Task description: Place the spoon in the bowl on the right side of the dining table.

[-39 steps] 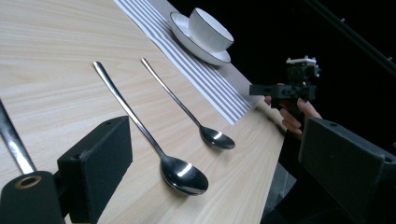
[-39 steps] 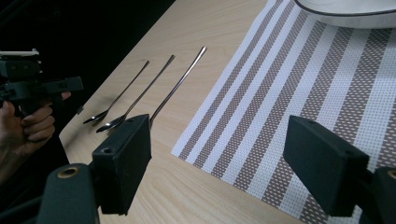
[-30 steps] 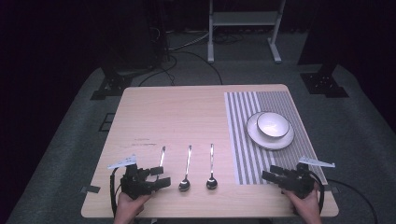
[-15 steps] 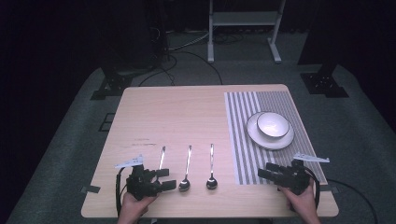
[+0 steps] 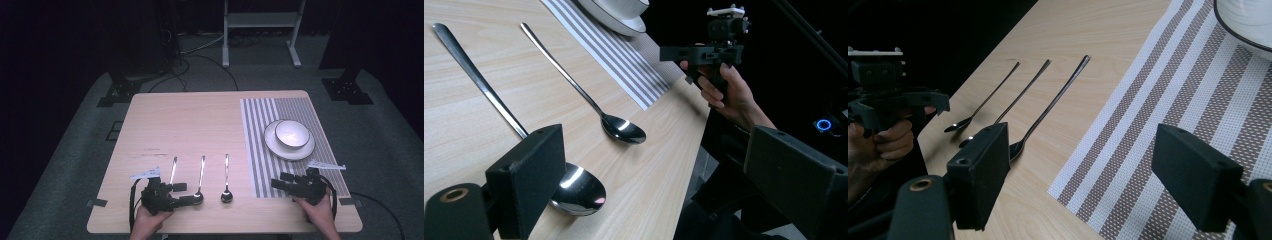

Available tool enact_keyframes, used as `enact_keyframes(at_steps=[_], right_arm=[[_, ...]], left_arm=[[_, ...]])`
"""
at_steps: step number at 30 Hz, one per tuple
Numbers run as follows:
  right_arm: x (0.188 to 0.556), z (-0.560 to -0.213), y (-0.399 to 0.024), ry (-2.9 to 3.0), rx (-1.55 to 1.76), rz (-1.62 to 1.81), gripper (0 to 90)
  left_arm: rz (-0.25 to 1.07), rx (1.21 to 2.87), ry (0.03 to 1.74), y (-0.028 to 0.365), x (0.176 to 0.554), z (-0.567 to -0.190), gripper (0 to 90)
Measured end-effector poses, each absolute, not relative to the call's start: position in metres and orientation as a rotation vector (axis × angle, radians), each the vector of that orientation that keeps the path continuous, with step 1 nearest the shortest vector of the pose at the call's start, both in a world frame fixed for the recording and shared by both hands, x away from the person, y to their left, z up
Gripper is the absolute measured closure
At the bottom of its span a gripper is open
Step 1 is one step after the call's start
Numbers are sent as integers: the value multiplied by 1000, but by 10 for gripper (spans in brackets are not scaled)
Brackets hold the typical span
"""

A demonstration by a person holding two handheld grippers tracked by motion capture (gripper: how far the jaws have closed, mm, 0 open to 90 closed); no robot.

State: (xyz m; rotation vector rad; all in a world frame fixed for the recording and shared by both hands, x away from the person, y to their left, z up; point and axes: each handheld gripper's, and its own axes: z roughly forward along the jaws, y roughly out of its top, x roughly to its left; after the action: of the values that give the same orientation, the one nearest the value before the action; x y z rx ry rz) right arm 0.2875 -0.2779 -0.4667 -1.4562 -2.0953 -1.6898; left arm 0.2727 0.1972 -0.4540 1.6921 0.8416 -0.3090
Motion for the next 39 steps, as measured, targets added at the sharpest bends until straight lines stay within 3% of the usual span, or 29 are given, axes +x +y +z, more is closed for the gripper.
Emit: enact_keyframes(at_steps=[26,39], right_arm=[[296,-462,-270,-2105,-1433,-1680,220],[300,-457,-263,-2124,-1412,-1685,220]], left_arm=[[-408,1759,830,176,272,-466,84],[-483,1871,891,166,275,-480,87]])
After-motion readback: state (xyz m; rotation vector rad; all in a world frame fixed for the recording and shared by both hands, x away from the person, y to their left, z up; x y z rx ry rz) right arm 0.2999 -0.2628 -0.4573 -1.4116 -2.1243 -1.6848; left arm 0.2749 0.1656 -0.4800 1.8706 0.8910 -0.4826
